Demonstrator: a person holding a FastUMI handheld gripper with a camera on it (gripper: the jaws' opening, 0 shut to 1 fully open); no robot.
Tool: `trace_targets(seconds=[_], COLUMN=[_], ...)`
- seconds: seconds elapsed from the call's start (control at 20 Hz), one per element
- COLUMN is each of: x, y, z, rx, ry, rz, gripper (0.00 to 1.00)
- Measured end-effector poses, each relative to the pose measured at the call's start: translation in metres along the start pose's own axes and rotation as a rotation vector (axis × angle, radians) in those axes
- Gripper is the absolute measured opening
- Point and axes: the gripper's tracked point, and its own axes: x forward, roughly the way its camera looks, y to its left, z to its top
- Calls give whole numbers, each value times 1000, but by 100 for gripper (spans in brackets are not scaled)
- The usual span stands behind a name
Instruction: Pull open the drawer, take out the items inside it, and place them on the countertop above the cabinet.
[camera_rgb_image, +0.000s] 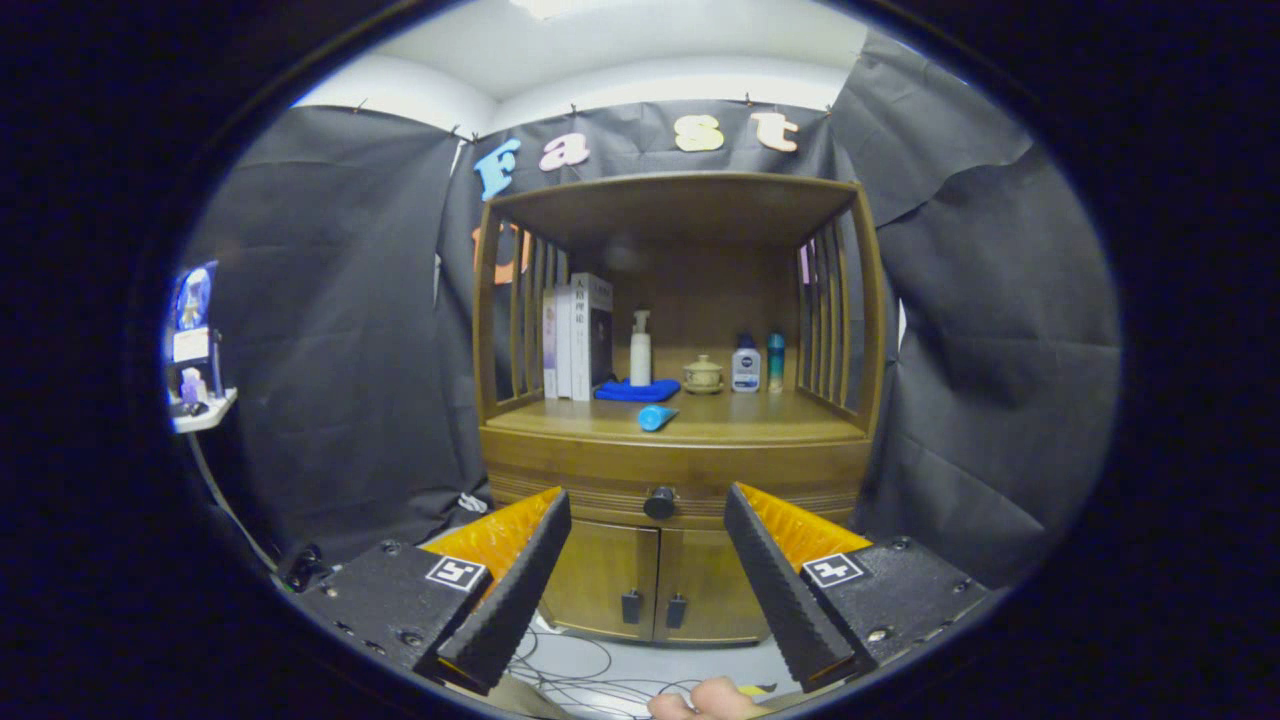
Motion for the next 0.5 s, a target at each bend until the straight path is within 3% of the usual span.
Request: trace_targets(seconds=[0.5], x=[-74], y=[-15], z=[71], rx=[38], ry=[-139], rz=[35], gripper=[100])
